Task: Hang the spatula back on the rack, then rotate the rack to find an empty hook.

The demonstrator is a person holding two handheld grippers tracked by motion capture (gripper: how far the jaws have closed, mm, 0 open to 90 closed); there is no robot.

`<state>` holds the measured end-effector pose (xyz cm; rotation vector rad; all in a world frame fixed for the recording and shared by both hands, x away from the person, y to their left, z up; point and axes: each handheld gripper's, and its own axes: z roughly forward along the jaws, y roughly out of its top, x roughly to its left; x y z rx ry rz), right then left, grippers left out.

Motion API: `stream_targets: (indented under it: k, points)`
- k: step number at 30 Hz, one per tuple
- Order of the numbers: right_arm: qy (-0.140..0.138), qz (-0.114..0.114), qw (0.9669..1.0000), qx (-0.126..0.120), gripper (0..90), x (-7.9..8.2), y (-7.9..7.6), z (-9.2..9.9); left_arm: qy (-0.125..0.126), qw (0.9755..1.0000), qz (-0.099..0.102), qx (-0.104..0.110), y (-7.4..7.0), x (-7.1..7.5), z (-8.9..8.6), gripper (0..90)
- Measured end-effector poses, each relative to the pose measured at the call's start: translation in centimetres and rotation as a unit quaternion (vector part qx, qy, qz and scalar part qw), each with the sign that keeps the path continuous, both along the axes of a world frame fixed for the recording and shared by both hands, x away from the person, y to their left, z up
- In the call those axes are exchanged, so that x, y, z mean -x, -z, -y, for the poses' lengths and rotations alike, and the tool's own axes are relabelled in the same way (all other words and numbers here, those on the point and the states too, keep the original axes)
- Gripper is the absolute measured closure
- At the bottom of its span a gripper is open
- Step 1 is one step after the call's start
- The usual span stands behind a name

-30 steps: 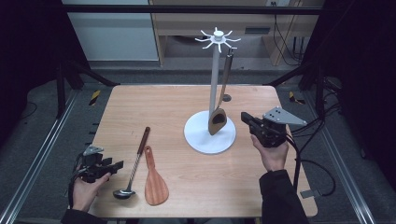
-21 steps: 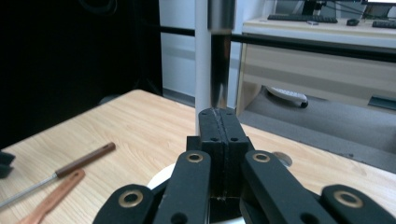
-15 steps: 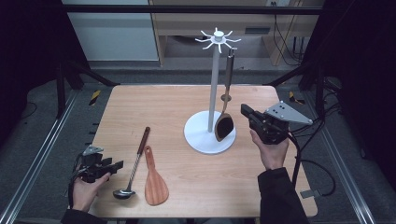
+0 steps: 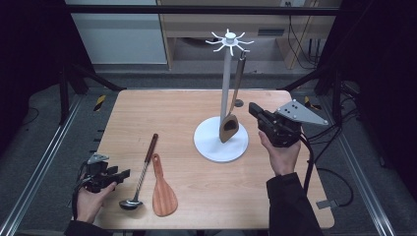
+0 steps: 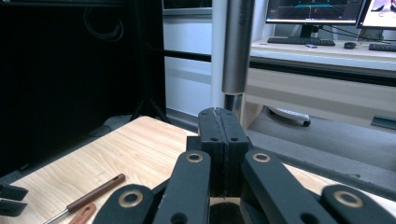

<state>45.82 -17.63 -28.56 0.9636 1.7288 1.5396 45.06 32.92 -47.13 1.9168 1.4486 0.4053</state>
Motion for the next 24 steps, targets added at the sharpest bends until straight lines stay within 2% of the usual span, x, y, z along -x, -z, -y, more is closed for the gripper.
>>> stream_targets:
  k: [10, 18, 24]
  points:
    - [-0.001, 0.008, 1.0, -0.006, 90.0, -0.1, -1.0, -0.8, 0.002, 1.0, 0.0, -0.003, 0.1, -0.1, 0.1, 41.8]
    - [0.007, 0.021, 0.9996, -0.015, 90.0, -0.7, -2.8, -1.4, 0.0, 1.0, 0.002, 0.001, -0.1, 0.1, -0.1, 41.9]
    - [0.014, 0.028, 0.9993, -0.02, 90.0, -1.8, -4.6, -1.9, 0.0, 1.0, 0.0, -0.001, 0.0, 0.0, 0.0, 41.9]
